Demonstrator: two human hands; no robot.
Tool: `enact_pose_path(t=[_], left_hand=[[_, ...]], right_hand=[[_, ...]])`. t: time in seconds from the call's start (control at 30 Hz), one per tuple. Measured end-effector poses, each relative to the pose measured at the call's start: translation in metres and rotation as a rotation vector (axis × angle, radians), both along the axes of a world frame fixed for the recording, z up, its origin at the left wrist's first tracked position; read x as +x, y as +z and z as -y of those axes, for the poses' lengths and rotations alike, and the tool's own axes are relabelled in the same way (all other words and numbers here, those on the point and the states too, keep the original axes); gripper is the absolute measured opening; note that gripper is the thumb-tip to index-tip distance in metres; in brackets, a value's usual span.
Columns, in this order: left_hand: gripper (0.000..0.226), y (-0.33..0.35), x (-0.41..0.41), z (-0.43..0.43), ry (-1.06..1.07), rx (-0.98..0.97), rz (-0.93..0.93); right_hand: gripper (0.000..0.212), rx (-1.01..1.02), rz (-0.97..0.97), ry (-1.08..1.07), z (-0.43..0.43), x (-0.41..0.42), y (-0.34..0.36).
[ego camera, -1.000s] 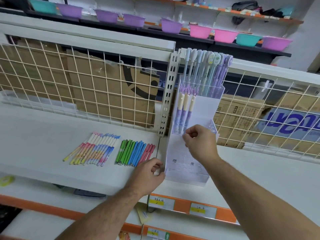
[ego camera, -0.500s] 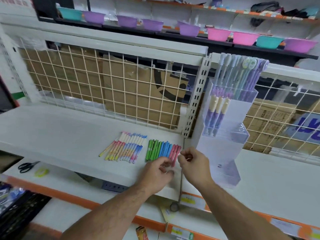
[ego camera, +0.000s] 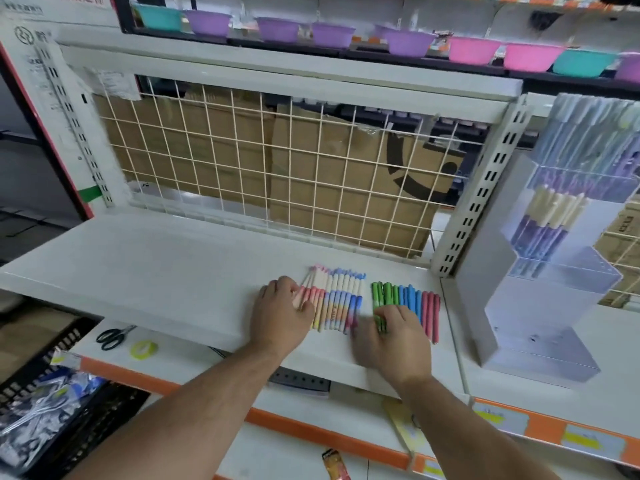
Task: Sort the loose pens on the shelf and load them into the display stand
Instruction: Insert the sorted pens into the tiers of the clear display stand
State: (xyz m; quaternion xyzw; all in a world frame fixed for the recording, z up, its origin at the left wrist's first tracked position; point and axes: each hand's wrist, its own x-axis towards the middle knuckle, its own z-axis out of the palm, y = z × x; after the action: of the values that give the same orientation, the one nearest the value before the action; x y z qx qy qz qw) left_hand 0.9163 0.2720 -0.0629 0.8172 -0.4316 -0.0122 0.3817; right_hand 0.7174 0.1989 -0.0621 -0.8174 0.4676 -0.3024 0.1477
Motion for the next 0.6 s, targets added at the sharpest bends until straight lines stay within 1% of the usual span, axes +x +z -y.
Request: enact_pose_path(t=[0.07,0.13,0.23,0.33,0.6], left_hand=[[0.037,-0.004,0.011,0.001,0.017,0.083,-0.039],[0.041,-0.007,0.014,0.004,0.021,0.144,-0.052],[0.036,-0.009,0.013,0.009,0.039,0.185,0.042],[0.033,-0.011,0.012,0.01,0.048,0.198,0.089],[0.04,-0.017,0.013,0.013,0.079,0.262,0.165]], right_hand=[[0.024,0.016,-0.012,-0.026,-0.001,0.005,-0.002],[0.025,0.021,-0.032,-0.045,-0.001,0.005,-0.004],[0.024,0.01,-0.062,-0.049,0.0,0.005,-0.008],[0.026,0.018,-0.083,-0.045,0.001,0.005,-0.012],[0.022,-0.008,-0.052,-0.047,0.003,0.005,-0.016]])
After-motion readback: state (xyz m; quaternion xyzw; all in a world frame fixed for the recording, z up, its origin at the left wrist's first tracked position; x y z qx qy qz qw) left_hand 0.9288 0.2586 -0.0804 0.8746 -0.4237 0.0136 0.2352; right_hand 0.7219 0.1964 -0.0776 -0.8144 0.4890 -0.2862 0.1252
